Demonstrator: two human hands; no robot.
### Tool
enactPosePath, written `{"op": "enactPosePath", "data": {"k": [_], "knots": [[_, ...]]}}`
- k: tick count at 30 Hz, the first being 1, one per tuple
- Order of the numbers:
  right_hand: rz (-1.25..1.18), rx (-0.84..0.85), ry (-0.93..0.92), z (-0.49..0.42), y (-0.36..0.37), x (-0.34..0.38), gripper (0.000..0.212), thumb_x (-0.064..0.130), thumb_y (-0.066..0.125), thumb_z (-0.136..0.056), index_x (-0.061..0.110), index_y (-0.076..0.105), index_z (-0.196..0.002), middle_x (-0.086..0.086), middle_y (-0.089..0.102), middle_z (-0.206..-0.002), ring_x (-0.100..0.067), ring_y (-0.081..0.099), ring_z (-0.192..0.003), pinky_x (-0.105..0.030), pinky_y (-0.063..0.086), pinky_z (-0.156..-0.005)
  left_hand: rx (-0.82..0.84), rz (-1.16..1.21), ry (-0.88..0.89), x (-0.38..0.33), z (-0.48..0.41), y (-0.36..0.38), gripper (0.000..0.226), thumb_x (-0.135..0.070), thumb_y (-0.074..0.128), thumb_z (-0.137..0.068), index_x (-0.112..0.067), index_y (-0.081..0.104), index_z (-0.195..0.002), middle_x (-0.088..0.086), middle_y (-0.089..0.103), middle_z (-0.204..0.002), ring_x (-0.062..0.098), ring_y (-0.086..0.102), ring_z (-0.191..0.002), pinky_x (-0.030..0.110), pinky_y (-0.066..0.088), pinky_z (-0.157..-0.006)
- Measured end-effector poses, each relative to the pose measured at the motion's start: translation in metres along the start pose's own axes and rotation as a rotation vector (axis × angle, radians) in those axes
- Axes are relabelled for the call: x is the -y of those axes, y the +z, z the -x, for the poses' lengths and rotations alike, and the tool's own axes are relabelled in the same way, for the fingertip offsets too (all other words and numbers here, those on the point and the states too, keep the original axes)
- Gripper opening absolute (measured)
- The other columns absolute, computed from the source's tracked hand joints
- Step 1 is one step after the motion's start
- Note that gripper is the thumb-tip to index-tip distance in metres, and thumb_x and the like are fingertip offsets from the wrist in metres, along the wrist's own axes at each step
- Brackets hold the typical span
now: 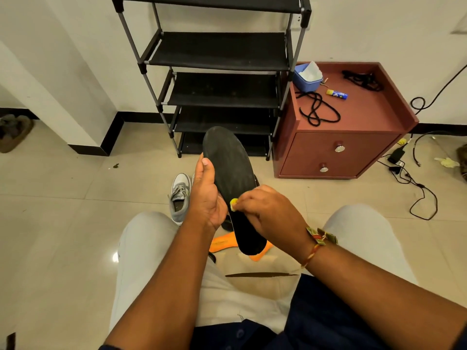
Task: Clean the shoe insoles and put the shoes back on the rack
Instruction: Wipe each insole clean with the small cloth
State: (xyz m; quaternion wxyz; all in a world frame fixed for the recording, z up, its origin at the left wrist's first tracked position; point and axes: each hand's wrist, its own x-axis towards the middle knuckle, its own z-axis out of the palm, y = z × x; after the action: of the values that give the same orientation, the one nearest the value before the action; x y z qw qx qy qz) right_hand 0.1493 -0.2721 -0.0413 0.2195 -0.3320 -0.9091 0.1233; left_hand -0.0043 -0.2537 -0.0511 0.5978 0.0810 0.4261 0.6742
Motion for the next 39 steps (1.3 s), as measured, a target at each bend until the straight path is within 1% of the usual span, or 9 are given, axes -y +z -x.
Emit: {"op": "enactPosePath", "data": {"k": [5, 8, 13, 18, 21, 25, 29, 34, 39], "knots": [[0.099, -0.096, 0.019, -0.026, -0.003, -0.025, 0.016, 0.016, 0.059, -0.097, 0.012, 0.073, -0.100, -0.004, 0.070, -0.100, -0.026, 0.060, -0.089, -0.041, 0.052, -0.075, 0.056, 0.036, -0.049, 0.006, 0.006, 0.003, 0.035, -0.036, 0.036, -0.109, -0.024, 0.054, -0.138, 0.009, 0.073, -0.121, 0.026, 0.072, -0.108, 0.041, 0.061, -0.082], [0.177, -0.171, 0.046, -0.057, -0.012, -0.037, 0.013, 0.015, 0.062, -0.096, 0.013, 0.074, -0.097, -0.003, 0.071, -0.097, -0.026, 0.060, -0.088, -0.039, 0.050, -0.078, 0.100, 0.022, -0.048, 0.009, 0.008, 0.003, 0.034, -0.033, 0.034, -0.110, -0.021, 0.055, -0.135, 0.012, 0.072, -0.122, 0.026, 0.070, -0.113, 0.044, 0.058, -0.094], [0.182, -0.174, 0.062, -0.071, -0.015, -0.032, 0.014, 0.016, 0.061, -0.096, 0.015, 0.075, -0.095, -0.001, 0.071, -0.094, -0.023, 0.061, -0.088, -0.036, 0.049, -0.079, 0.082, 0.059, -0.043, 0.006, 0.008, 0.000, 0.036, -0.034, 0.034, -0.110, -0.020, 0.054, -0.137, 0.012, 0.071, -0.125, 0.027, 0.069, -0.116, 0.044, 0.057, -0.096], [0.046, -0.089, -0.015, -0.035, -0.001, -0.010, 0.010, 0.003, 0.070, -0.085, 0.011, 0.075, -0.088, -0.006, 0.072, -0.084, -0.027, 0.066, -0.079, -0.037, 0.052, -0.076, -0.004, 0.094, -0.019, 0.002, 0.002, -0.003, 0.034, -0.037, 0.035, -0.109, -0.026, 0.056, -0.135, 0.005, 0.073, -0.119, 0.023, 0.073, -0.104, 0.038, 0.062, -0.077], [0.023, -0.022, -0.052, -0.009, 0.007, -0.004, 0.014, 0.003, 0.078, -0.077, 0.013, 0.075, -0.086, -0.004, 0.072, -0.082, -0.026, 0.065, -0.079, -0.039, 0.054, -0.075, -0.033, 0.132, 0.001, -0.003, -0.004, -0.006, 0.036, -0.040, 0.035, -0.109, -0.027, 0.054, -0.137, 0.003, 0.070, -0.125, 0.026, 0.067, -0.115, 0.042, 0.062, -0.075], [-0.039, -0.119, 0.124, 0.005, 0.011, -0.016, 0.006, 0.023, 0.071, -0.090, 0.026, 0.075, -0.093, 0.014, 0.072, -0.096, -0.016, 0.052, -0.101, -0.037, 0.042, -0.082, -0.043, 0.185, -0.022, -0.003, -0.010, -0.008, 0.043, -0.041, 0.034, -0.109, -0.026, 0.046, -0.148, 0.005, 0.062, -0.138, 0.027, 0.063, -0.120, 0.044, 0.062, -0.077], [-0.178, -0.155, 0.119, 0.000, 0.012, -0.020, 0.010, 0.013, 0.065, -0.093, 0.015, 0.074, -0.095, 0.006, 0.072, -0.097, -0.013, 0.062, -0.097, -0.032, 0.046, -0.096, -0.057, 0.223, -0.015, -0.006, -0.012, -0.012, 0.046, -0.041, 0.033, -0.109, -0.024, 0.045, -0.150, 0.005, 0.065, -0.133, 0.025, 0.067, -0.112, 0.042, 0.063, -0.074], [-0.343, -0.165, 0.239, -0.004, 0.012, -0.017, 0.010, 0.010, 0.071, -0.090, 0.012, 0.075, -0.098, 0.004, 0.072, -0.094, -0.002, 0.061, -0.088, -0.008, 0.045, -0.075, -0.042, 0.186, -0.024, -0.007, -0.013, -0.014, 0.051, -0.048, 0.038, -0.107, -0.021, 0.049, -0.148, 0.008, 0.063, -0.138, 0.028, 0.064, -0.120, 0.041, 0.062, -0.080], [-0.522, -0.298, 0.480, -0.014, 0.011, -0.018, 0.011, 0.018, 0.072, -0.090, 0.021, 0.075, -0.100, 0.013, 0.071, -0.095, -0.002, 0.063, -0.094, -0.017, 0.051, -0.077, 0.150, 0.003, -0.140, 0.003, 0.008, 0.001, 0.069, -0.064, 0.022, -0.103, -0.016, 0.066, -0.126, 0.013, 0.070, -0.127, 0.027, 0.067, -0.118, 0.040, 0.056, -0.095]]}}
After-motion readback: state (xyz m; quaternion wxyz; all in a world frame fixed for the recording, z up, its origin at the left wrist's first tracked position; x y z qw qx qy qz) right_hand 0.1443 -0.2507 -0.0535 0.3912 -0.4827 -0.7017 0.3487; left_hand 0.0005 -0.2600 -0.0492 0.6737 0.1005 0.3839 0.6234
